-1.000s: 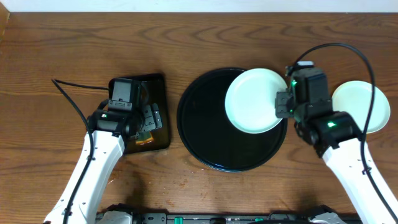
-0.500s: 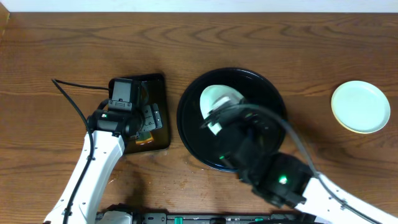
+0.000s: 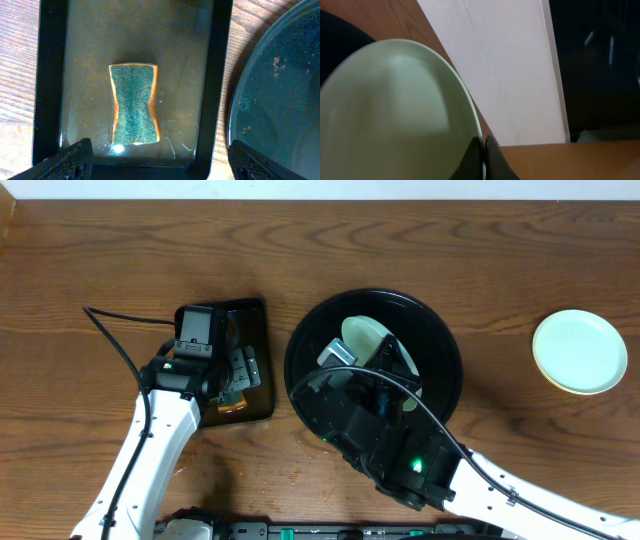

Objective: Clean dirty plates on tray and stack at the side
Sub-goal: 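Carry the blue plate right and stack it on the plate pile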

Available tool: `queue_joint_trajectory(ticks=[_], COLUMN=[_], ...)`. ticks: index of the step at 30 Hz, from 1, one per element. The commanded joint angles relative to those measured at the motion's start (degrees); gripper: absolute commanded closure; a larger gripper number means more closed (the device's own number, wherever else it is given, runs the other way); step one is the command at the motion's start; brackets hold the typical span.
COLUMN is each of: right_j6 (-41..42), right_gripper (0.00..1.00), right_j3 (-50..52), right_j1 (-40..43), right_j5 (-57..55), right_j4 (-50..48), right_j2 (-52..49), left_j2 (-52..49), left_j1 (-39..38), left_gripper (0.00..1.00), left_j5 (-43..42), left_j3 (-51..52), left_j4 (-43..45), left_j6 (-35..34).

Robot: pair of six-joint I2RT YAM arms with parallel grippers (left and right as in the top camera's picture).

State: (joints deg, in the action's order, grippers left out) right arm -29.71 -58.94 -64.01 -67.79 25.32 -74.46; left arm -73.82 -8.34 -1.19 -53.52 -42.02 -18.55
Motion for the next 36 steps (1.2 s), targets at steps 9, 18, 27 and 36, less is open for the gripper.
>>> queue_joint_trajectory(ticks=[9,18,27,36], right_j6=[-1.22,-1.25,3.98,35.52], right_gripper=[0.99,0.99,0.99,0.99], right_j3=[-0.31,-0.31,-0.31,-0.31], right_j1=[-0.85,-0.85,0.15,26.21], right_j5=[-2.27,-2.29,-2.51,23.45], right_j4=[-0.87,-0.9,-1.44,4.57], right_j2=[0.2,0.2,0.2,1.6], left_j2=[0.09,0.09,0.09,0.09], left_j1=[0.24,0.24,0.24,0.24], left_gripper=[0.13,0.13,0.13,0.13], left_j5=[0.13,0.13,0.11,0.13], left_j3=[-1.09,-1.09,-1.09,-1.09], left_j4=[-0.15,-0.15,-0.15,-0.15], left_j6=[0.5,0.5,0.5,0.5])
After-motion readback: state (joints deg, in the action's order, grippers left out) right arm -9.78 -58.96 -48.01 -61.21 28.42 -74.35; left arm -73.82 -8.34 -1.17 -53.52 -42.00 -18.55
